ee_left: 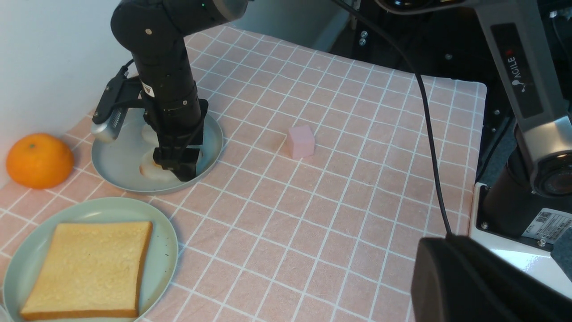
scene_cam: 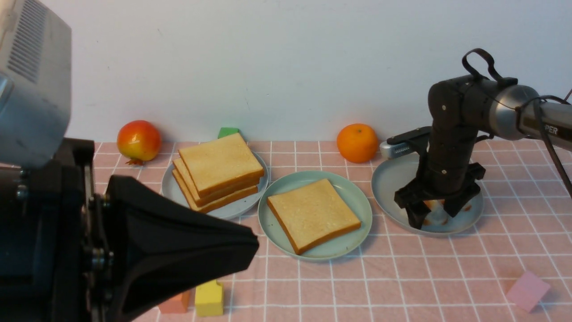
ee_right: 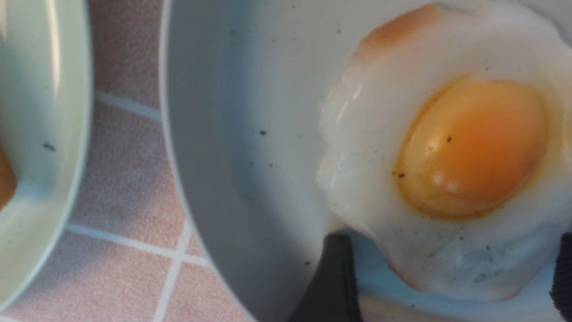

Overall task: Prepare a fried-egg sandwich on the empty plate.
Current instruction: Use the right arm to grab a fried egg

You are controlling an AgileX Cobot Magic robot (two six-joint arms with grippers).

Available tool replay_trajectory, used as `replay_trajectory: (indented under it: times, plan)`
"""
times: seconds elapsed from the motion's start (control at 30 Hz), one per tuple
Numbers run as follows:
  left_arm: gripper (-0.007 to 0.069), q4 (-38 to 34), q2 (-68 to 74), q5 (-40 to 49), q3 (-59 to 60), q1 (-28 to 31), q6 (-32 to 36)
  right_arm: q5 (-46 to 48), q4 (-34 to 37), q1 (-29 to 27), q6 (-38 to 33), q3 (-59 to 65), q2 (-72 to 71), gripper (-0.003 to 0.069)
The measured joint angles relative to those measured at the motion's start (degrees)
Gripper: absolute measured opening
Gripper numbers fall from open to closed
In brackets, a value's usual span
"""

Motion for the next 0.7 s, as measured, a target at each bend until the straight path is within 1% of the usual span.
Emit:
replay_trajectory:
  times: [0.23,0.5,0.7]
  plan:
    - [0.0034,0.0,0.0,0.0,0.0,0.0,0.0,-0.1,0.6,-0.3,-1.5,0.0,0.1,0.0622]
    - [0.0037,0.0,0.0,-0.2,0.0,0.0,0.0,-0.8,0.7,-0.3,-5.5,0.0,0.1,0.0620]
    - [0.0037,0.0,0.0,-0.4,0.0,0.0,0.0,-0.5,0.9,-0.3,-6.0,0.0,0.0,0.0615]
